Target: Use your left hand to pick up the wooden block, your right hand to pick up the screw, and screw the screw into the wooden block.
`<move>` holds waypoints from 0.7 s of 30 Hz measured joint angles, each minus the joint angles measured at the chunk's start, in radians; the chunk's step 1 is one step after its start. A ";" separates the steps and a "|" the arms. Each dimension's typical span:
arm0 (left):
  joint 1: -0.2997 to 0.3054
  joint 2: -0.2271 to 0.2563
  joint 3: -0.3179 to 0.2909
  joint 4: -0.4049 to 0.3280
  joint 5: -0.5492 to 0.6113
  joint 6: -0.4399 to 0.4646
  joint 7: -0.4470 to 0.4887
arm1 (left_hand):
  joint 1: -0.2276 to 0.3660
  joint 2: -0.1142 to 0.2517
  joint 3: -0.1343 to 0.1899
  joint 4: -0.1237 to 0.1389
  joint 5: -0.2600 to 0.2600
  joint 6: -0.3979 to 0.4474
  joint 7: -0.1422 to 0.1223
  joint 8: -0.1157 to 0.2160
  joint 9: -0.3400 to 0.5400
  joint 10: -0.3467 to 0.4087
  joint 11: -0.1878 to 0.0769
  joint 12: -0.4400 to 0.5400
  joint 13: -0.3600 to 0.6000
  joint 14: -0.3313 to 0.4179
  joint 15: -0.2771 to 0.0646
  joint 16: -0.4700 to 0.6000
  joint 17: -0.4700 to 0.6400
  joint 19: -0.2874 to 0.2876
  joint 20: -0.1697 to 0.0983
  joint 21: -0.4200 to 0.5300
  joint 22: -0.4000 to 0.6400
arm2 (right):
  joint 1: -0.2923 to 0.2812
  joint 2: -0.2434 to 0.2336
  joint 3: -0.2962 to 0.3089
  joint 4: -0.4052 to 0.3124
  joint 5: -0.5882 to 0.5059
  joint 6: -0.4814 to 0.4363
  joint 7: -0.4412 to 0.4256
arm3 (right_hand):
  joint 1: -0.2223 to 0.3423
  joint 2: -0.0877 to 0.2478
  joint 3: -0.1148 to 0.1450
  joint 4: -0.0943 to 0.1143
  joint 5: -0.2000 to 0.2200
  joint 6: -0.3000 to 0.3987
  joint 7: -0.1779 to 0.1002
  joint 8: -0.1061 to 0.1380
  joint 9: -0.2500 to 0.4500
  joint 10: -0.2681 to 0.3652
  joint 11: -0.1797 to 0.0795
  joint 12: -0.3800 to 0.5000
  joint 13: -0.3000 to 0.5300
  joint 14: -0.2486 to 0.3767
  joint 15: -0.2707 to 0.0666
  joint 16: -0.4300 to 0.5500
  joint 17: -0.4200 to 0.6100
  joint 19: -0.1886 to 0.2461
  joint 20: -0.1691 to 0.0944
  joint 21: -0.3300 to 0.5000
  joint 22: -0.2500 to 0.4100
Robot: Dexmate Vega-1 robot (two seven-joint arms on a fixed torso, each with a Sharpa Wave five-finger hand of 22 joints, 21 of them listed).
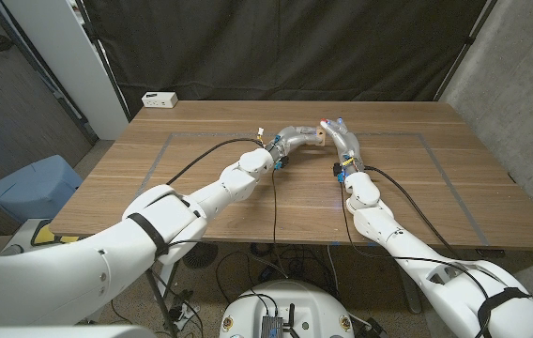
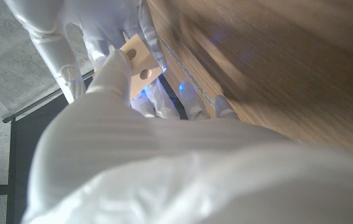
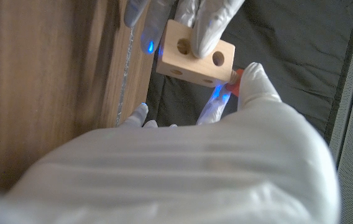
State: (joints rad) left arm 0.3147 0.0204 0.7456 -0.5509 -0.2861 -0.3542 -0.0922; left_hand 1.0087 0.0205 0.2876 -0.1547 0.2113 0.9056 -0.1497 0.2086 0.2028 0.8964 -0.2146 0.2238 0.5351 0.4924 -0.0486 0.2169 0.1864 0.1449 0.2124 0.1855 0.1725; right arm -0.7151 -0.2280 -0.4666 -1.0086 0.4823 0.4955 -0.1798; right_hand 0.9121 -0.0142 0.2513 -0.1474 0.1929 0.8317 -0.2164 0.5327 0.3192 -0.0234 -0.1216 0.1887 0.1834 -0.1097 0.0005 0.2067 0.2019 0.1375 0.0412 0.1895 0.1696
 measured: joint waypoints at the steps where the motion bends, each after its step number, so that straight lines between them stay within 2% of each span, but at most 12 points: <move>1: -0.003 -0.003 0.000 0.008 0.000 -0.003 -0.001 | 0.000 0.000 0.000 0.000 0.000 -0.001 0.001 0.002 0.000 0.000 0.000 0.000 0.000 0.000 0.000 0.000 0.000 0.000 0.000 0.000 0.000 | 0.001 0.000 -0.001 0.000 0.000 -0.001 0.000 | 0.000 0.000 0.000 0.000 0.000 0.000 0.000 0.000 0.001 0.000 0.000 0.000 0.000 -0.003 0.003 0.000 0.000 0.000 0.000 0.000 0.000; 13: -0.030 -0.030 0.000 0.080 -0.007 -0.023 -0.013 | 0.000 0.000 -0.001 -0.001 0.004 0.001 -0.001 0.003 0.000 0.000 0.000 0.000 0.000 0.000 0.000 0.000 0.000 0.000 0.000 0.000 0.000 | 0.010 -0.001 -0.002 0.008 -0.002 -0.007 0.002 | 0.000 0.000 0.000 0.000 0.000 -0.009 0.002 0.000 0.000 -0.004 0.004 0.000 0.000 -0.005 0.005 0.000 0.000 0.000 0.000 0.000 0.000; 18: -0.039 -0.037 0.001 0.100 -0.008 -0.027 -0.016 | 0.000 0.000 0.000 0.000 0.004 0.001 -0.001 0.003 -0.001 0.000 0.000 -0.002 0.000 0.000 0.000 0.000 0.000 0.000 0.000 0.000 0.000 | 0.013 -0.001 -0.003 0.012 -0.002 -0.008 0.005 | -0.001 -0.001 -0.006 0.003 0.000 -0.025 0.001 -0.008 -0.004 -0.010 -0.001 0.000 0.000 -0.008 0.009 0.000 0.000 0.000 0.000 0.000 0.000; 21: -0.044 -0.041 0.001 0.111 -0.008 -0.028 -0.017 | 0.000 0.000 0.000 0.000 0.004 0.001 -0.001 0.002 -0.001 0.000 0.000 -0.003 0.000 0.000 0.000 0.000 0.000 0.000 0.000 0.000 0.000 | 0.015 -0.001 -0.003 0.015 -0.002 -0.008 0.007 | -0.007 -0.007 -0.007 0.001 0.000 -0.034 0.002 -0.012 -0.004 -0.015 0.004 0.000 0.000 -0.016 0.008 0.000 0.000 -0.006 0.006 0.000 0.000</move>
State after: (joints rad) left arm 0.2710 -0.0201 0.7464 -0.4403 -0.2945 -0.3819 -0.1095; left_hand 1.0085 0.0203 0.2872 -0.1552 0.2150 0.9063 -0.1503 0.2110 0.2018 0.8961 -0.2146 0.2204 0.5356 0.4924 -0.0486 0.2168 0.1864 0.1449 0.2124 0.1855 0.1725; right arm -0.7005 -0.2294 -0.4698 -0.9939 0.4801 0.4871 -0.1730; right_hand 0.9052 -0.0212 0.2443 -0.1459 0.1929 0.7980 -0.2145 0.5210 0.3153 -0.0381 -0.1179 0.1887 0.1834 -0.1260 0.0085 0.2067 0.2019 0.1318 0.0468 0.1895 0.1696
